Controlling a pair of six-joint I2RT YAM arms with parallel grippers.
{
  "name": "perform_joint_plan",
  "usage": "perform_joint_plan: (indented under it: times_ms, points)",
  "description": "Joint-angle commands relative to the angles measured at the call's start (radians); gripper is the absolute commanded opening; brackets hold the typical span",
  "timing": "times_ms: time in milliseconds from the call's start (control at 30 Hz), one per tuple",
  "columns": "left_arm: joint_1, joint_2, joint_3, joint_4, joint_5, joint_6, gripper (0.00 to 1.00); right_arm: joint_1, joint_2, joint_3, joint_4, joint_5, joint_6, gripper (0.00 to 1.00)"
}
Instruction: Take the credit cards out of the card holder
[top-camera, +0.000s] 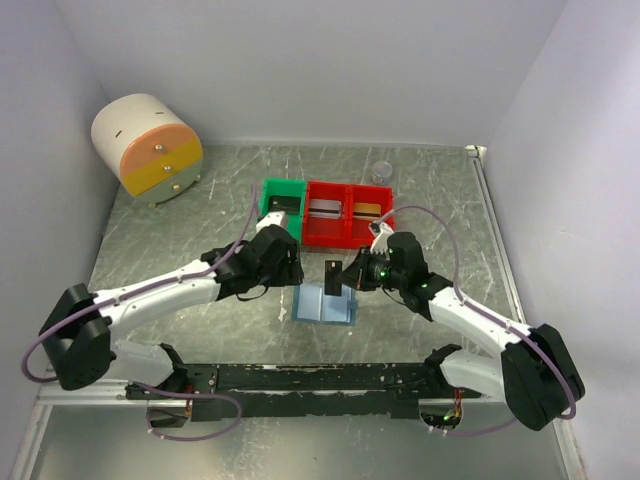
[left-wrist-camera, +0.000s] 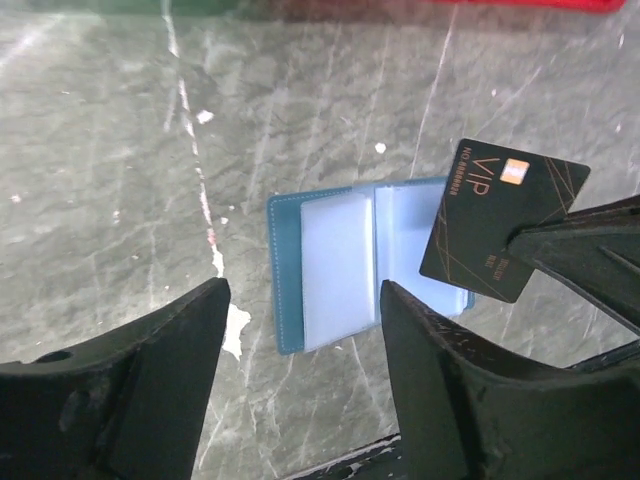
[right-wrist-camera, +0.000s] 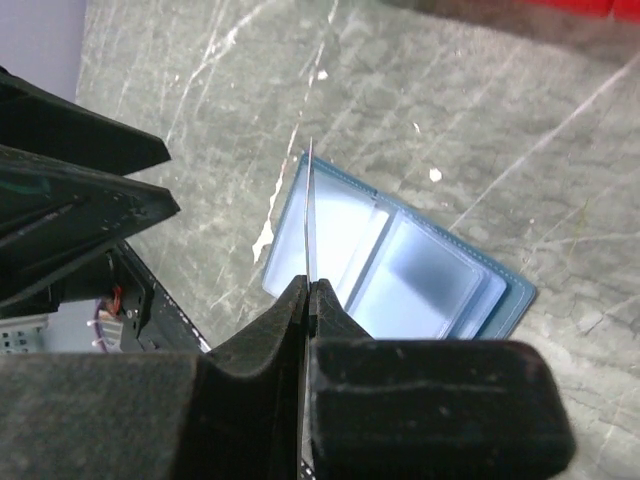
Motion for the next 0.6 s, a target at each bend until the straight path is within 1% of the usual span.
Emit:
perform_joint_plan:
  times_ms: [0, 67, 133, 167, 333, 467, 533, 567]
  points:
    - [0.018, -0.089, -0.001, -0.087, -0.136, -0.012, 0.78, 0.006, -0.071, 0.028, -0.015, 0.038, -0.092, 0.00]
    - [0.042, -0.123, -0.001, -0.115, -0.158, -0.006, 0.84, 0.021, -0.097, 0.031, -0.011, 0.056, -0.113, 0.00]
    - [0.089, -0.158, -0.013, -0.114, -0.134, 0.023, 0.98, 0.041, -0.122, 0.044, -0.022, 0.079, -0.140, 0.00]
    - [0.125, -0.175, -0.022, -0.114, -0.108, 0.037, 1.00, 0.055, -0.127, 0.053, -0.031, 0.096, -0.153, 0.00]
    - [0.332, -0.273, -0.033, -0.167, -0.067, 0.113, 1.00, 0.164, -0.152, 0.100, -0.090, 0.242, -0.228, 0.00]
    - [0.482, -0.308, 0.002, -0.213, -0.044, 0.206, 1.00, 0.268, -0.177, 0.108, -0.099, 0.372, -0.293, 0.00]
    - [0.579, -0.317, 0.005, -0.230, -0.025, 0.244, 1.00, 0.306, -0.179, 0.117, -0.107, 0.429, -0.333, 0.00]
    - [0.650, -0.329, 0.001, -0.226, -0.004, 0.270, 1.00, 0.318, -0.178, 0.121, -0.112, 0.453, -0.355, 0.00]
